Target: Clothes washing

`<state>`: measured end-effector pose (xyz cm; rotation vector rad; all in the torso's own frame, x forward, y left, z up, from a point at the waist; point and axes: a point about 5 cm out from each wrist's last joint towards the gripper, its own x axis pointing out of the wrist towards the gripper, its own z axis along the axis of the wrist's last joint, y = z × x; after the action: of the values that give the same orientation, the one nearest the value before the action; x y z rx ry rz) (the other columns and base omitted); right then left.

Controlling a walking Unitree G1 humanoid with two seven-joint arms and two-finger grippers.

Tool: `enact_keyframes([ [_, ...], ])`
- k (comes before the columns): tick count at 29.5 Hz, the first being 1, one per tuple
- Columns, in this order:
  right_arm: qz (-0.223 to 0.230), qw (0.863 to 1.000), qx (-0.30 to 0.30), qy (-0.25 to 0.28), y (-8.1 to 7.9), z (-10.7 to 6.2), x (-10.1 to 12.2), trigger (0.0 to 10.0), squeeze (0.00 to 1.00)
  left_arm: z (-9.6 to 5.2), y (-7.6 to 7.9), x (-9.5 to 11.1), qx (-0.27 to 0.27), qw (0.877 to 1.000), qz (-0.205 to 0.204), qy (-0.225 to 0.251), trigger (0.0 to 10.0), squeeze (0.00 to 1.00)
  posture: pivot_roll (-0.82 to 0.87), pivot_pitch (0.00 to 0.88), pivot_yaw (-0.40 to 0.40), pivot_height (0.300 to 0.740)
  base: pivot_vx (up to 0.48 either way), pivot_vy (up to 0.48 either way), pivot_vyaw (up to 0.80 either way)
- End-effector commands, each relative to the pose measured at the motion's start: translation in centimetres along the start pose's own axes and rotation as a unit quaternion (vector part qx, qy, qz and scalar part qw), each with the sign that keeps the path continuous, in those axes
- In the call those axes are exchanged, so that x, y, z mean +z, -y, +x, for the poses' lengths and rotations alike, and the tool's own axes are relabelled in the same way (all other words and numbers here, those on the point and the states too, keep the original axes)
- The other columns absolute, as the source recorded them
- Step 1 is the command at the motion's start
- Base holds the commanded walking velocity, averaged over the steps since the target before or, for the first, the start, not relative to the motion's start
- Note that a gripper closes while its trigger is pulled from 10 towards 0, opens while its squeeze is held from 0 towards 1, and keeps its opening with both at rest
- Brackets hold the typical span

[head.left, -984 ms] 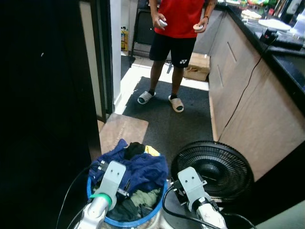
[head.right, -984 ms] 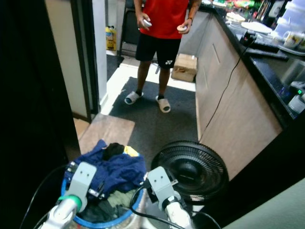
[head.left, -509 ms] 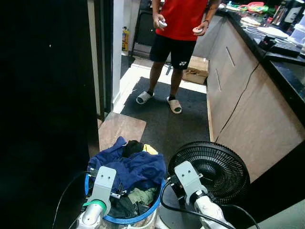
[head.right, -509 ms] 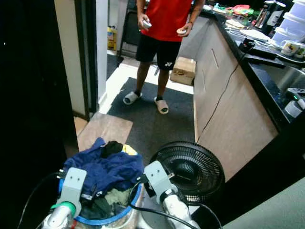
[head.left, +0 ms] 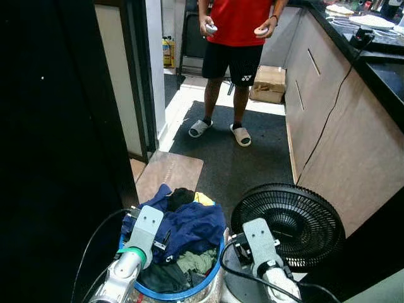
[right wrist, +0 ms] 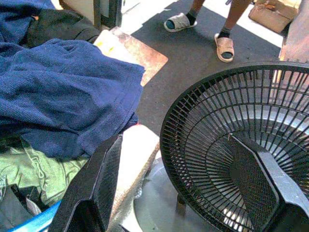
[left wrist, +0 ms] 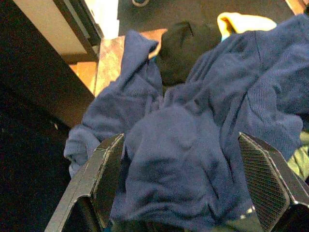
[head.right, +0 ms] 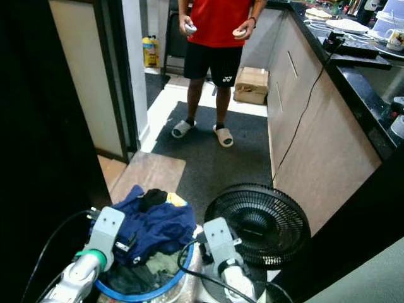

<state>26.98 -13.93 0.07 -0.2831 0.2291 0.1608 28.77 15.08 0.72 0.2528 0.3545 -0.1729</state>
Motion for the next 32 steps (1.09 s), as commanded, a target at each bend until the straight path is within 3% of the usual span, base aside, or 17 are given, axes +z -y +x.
enact_keyframes([
  [1,0.004,1.000,-0.002,-0.007,0.2,-0.1,-0.3,10.0,0.00,-0.4,0.3,-1.0,-0.004,1.000,0.003,-0.018,10.0,0.00,0.05,0.000,0.029,0.740,0.000,0.000,0.00],
  [10,0.006,1.000,-0.001,-0.002,0.2,0.4,0.3,10.0,0.00,-0.4,0.1,-1.1,-0.005,1.000,0.010,-0.021,10.0,0.00,0.07,0.015,0.026,0.740,0.000,0.000,0.00],
  [19,-0.014,1.000,-0.009,0.012,1.1,0.5,0.7,10.0,0.00,0.3,0.9,0.5,-0.031,0.999,0.027,-0.001,10.0,0.00,0.06,0.140,0.060,0.740,0.000,0.000,0.00],
  [25,-0.050,0.997,-0.023,0.048,1.5,0.6,1.9,10.0,0.00,-0.4,0.6,1.2,-0.059,0.997,0.047,0.018,10.0,0.00,0.09,0.250,0.128,0.740,0.000,0.000,0.00],
  [32,-0.063,0.997,-0.025,0.045,1.5,0.4,1.6,10.0,0.00,-0.8,0.3,1.3,-0.067,0.996,0.058,0.018,10.0,0.00,0.10,0.292,0.150,0.740,0.000,0.000,0.00],
])
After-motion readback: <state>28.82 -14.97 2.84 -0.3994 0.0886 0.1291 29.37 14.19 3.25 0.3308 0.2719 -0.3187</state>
